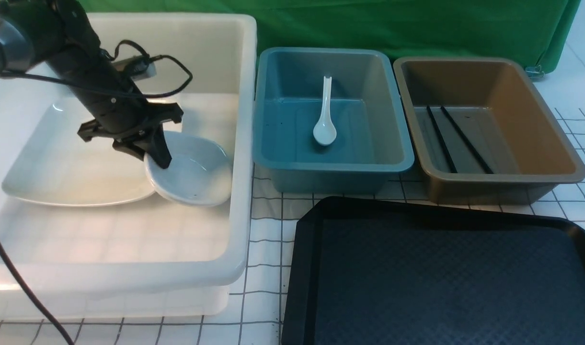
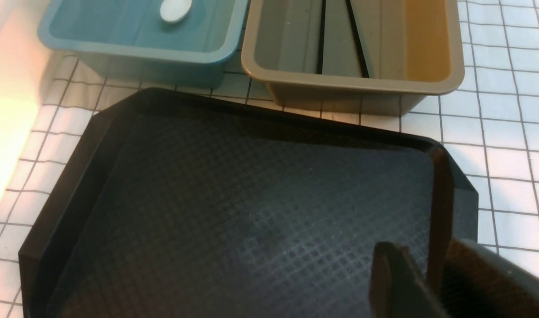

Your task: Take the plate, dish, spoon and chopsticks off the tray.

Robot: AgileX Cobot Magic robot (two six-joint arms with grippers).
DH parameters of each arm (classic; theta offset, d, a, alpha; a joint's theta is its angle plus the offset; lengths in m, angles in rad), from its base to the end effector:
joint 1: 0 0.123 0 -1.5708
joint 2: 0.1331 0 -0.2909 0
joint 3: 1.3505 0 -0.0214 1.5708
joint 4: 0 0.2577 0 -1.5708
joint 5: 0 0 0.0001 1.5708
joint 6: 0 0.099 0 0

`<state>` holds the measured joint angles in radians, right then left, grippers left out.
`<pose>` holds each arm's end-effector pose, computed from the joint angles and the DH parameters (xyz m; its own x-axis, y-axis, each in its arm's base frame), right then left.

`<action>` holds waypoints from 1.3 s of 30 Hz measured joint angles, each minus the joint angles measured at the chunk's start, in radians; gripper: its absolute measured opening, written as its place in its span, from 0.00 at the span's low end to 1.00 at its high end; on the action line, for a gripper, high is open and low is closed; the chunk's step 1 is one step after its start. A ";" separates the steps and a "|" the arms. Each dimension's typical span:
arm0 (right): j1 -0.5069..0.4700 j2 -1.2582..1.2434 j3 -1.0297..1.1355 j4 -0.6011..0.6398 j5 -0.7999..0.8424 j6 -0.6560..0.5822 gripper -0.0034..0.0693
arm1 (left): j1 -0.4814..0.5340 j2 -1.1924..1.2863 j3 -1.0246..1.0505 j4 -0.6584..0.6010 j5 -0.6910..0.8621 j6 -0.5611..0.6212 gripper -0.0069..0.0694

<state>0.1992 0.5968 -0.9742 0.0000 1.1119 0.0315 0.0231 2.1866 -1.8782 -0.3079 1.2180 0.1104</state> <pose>0.0813 0.0164 0.3918 -0.5971 -0.0884 -0.7973 -0.1792 0.9835 0.0251 0.4685 -0.0173 0.2065 -0.9889 -0.0219 -0.1472 0.0206 0.9594 -0.2812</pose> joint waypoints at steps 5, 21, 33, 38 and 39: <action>0.000 0.000 0.000 0.000 0.000 0.000 0.29 | 0.000 -0.090 0.033 -0.005 -0.004 0.008 0.15; 0.000 0.000 0.000 0.000 -0.018 0.000 0.32 | 0.003 -0.182 0.358 -0.101 -0.080 0.208 0.15; 0.000 0.000 0.000 0.000 -0.035 0.000 0.32 | 0.002 -0.146 0.359 -0.076 -0.082 0.222 0.31; 0.000 0.000 0.000 0.000 -0.035 0.000 0.32 | 0.002 -0.144 0.353 -0.034 -0.077 0.201 0.54; 0.000 0.000 -0.001 0.000 -0.035 0.000 0.31 | 0.002 -0.143 0.342 -0.019 -0.064 0.200 0.59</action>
<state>0.1992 0.5968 -0.9754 0.0000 1.0765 0.0315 0.0254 2.0438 -1.5358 -0.3268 1.1542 0.3106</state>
